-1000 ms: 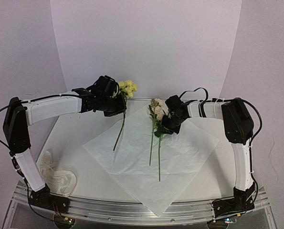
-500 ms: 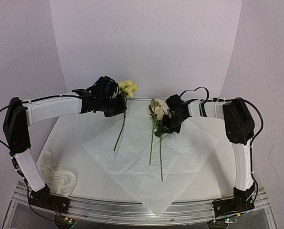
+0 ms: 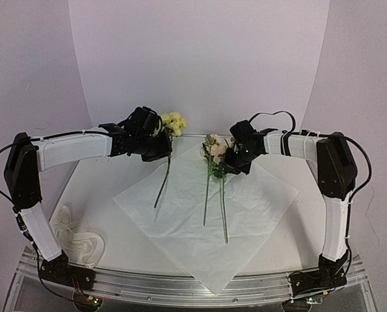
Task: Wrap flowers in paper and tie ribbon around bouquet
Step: Adjust the fake flower on the flattened wrapping paper, then place the fake flower on the flattened wrapping paper.
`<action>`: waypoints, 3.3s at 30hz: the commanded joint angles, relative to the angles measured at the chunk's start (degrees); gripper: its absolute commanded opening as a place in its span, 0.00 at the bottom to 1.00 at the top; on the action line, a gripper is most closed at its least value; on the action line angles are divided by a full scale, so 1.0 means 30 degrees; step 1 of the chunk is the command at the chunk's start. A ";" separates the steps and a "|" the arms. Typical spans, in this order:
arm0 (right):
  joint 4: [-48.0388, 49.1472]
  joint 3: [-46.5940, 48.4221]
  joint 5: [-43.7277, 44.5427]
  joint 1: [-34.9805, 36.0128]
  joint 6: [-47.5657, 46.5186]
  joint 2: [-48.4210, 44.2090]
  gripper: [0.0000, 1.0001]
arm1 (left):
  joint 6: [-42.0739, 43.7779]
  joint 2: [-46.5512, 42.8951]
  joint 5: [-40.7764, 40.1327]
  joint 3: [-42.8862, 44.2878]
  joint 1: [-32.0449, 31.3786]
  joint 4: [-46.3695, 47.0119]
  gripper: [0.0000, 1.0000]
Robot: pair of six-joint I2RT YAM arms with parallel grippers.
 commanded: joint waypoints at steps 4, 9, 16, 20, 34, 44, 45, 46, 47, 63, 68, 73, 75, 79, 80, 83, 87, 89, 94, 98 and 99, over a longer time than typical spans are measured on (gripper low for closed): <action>-0.0171 0.1942 0.0590 -0.0078 -0.0433 0.0270 0.00 | -0.0465 -0.0637 0.0248 -0.0158 -0.0048 0.1246 0.00; -0.0258 0.3222 0.0508 -0.0400 0.0345 0.1255 0.00 | -0.0609 -0.0494 0.0485 -0.0203 -0.0048 0.1285 0.00; -0.0491 0.4616 0.0227 -0.0595 0.0805 0.2648 0.00 | -0.0700 -0.0213 0.0710 -0.0007 -0.0048 0.1271 0.00; -0.0443 0.4838 0.0416 -0.0727 0.0966 0.3143 0.00 | -0.0780 0.0011 0.0908 0.0197 -0.0048 0.1323 0.00; -0.0393 0.5739 0.0382 -0.1079 0.1459 0.4403 0.00 | -0.1268 0.0726 0.1345 0.0156 -0.0303 0.1673 0.00; -0.0721 0.6141 -0.0381 -0.1111 0.1426 0.4354 0.54 | -0.1583 0.1252 0.0998 0.0072 -0.0801 0.2469 0.00; -0.0905 0.6198 -0.0581 -0.1116 0.1386 0.4223 0.60 | -0.1584 0.1339 0.0861 0.0124 -0.0903 0.2600 0.00; -0.1145 0.6230 -0.0750 -0.1112 0.1260 0.4023 0.63 | -0.1575 0.1460 0.0658 0.0224 -0.1009 0.2682 0.00; -0.1443 0.6152 -0.0853 -0.1108 0.1123 0.3702 0.67 | -0.1557 0.1577 0.0448 0.0308 -0.1162 0.2802 0.00; -0.5295 -0.3265 -0.0762 -0.2337 -0.1859 -0.7513 0.91 | -0.1272 0.7888 -0.6188 0.6543 -0.3831 0.1775 0.00; -0.6111 -0.5540 -0.0423 -0.2489 -0.2530 -1.0227 0.91 | -0.1800 0.9719 -0.7267 0.8530 -0.4224 0.1286 0.00; -0.6376 -0.6907 -0.0511 -0.2531 -0.2859 -1.1930 0.92 | -0.1950 1.1198 -0.7747 0.9853 -0.4350 0.0822 0.00; -0.6503 -0.7172 -0.0713 -0.2520 -0.2905 -1.2303 0.92 | -0.1926 1.1451 -0.7974 1.0004 -0.4330 0.0938 0.00; -0.6588 -0.7771 -0.0801 -0.2517 -0.2966 -1.2869 0.91 | -0.1763 1.2011 -0.8168 1.0652 -0.4339 0.0809 0.00; -0.6609 -0.7848 -0.0775 -0.2522 -0.3013 -1.2966 0.91 | -0.1721 1.2130 -0.8101 1.0723 -0.4328 0.0811 0.00; -0.6639 -0.8015 -0.0819 -0.2532 -0.3079 -1.3155 0.91 | -0.1752 1.2279 -0.7883 1.0405 -0.4329 0.1124 0.00; -0.6679 -0.8068 -0.1001 -0.2525 -0.3031 -1.3111 0.91 | -0.1951 1.2482 -0.7547 1.0256 -0.4326 0.1246 0.00; -0.6715 -0.8093 -0.1109 -0.2514 -0.3018 -1.3102 0.91 | -0.1984 1.2520 -0.7422 1.0348 -0.4326 0.1159 0.01; -0.6945 -0.8163 -0.1401 -0.2522 -0.3592 -1.3357 0.93 | -0.2391 1.2091 -0.7250 0.9787 -0.4326 0.1158 0.28; -0.7270 -0.8485 -0.1448 -0.2487 -0.4329 -1.3731 0.94 | -0.2482 1.1152 -0.6824 0.8535 -0.4319 0.1926 0.46; -0.7337 -0.8615 -0.1430 -0.2460 -0.4408 -1.3846 0.94 | -0.2493 1.0850 -0.6698 0.8280 -0.4325 0.2204 0.47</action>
